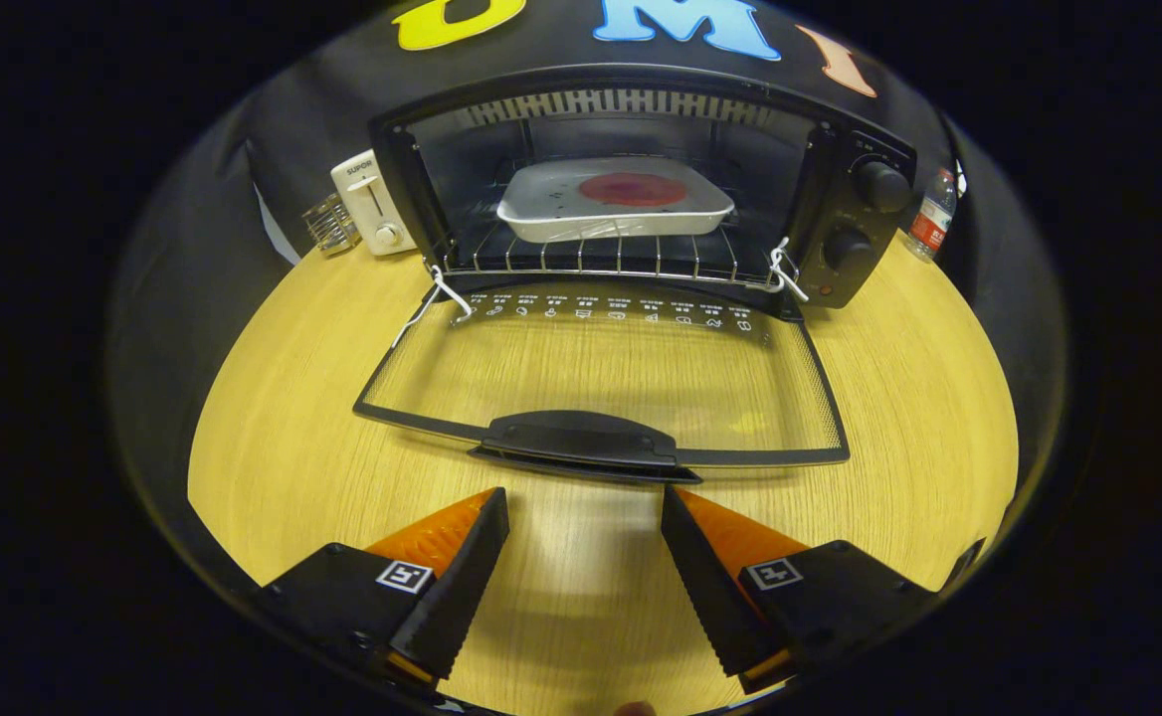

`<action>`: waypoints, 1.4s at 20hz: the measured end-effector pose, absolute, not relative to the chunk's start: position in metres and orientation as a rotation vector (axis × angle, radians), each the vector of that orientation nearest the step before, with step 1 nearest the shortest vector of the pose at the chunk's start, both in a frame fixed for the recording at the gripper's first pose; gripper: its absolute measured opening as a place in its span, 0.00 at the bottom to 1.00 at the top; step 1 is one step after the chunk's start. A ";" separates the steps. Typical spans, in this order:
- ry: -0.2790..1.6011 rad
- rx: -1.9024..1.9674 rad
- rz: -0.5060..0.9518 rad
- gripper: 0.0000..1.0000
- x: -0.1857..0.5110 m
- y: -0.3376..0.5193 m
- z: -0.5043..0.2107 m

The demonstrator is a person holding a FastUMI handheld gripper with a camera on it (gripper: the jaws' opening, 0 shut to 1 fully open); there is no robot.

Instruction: Open the toaster oven, put the food inside, and close the toaster oven door.

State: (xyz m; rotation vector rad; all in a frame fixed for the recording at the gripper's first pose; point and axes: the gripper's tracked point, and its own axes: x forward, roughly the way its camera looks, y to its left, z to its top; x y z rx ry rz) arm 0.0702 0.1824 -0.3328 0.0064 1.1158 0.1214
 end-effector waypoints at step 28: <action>0.871 -0.006 0.048 0.95 0.086 0.184 -0.255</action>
